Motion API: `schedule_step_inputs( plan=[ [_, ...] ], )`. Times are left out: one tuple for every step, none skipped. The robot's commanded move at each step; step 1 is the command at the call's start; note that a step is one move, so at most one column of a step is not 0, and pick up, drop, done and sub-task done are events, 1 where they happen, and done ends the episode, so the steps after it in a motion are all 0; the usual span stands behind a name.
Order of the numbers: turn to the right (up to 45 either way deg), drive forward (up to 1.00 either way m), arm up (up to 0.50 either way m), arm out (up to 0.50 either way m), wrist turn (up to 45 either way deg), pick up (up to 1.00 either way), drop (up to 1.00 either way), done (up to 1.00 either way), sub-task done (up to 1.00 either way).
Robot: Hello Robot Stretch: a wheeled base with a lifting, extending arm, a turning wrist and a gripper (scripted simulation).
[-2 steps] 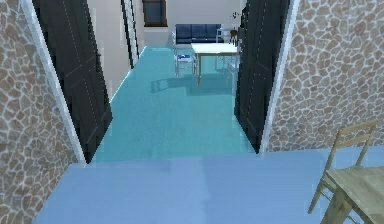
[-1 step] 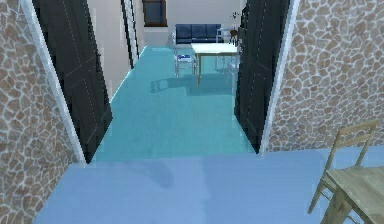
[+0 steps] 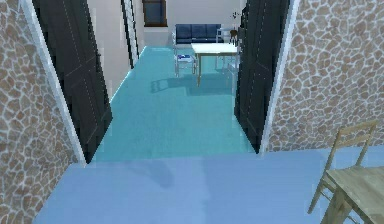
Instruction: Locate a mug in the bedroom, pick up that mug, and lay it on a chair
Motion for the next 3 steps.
schedule_step_inputs(
  plan=[
    [0.0, 0.00, -0.50, 0.00, 0.0, 0.00, 0.00, 0.00, 0.00],
    [0.0, 0.00, 0.00, 0.00, 0.0, 0.00, 1.00, 0.00, 0.00],
    [0.0, 0.00, 0.00, -0.10, 0.0, 0.00, 0.00, 0.00, 0.00]
  ],
)
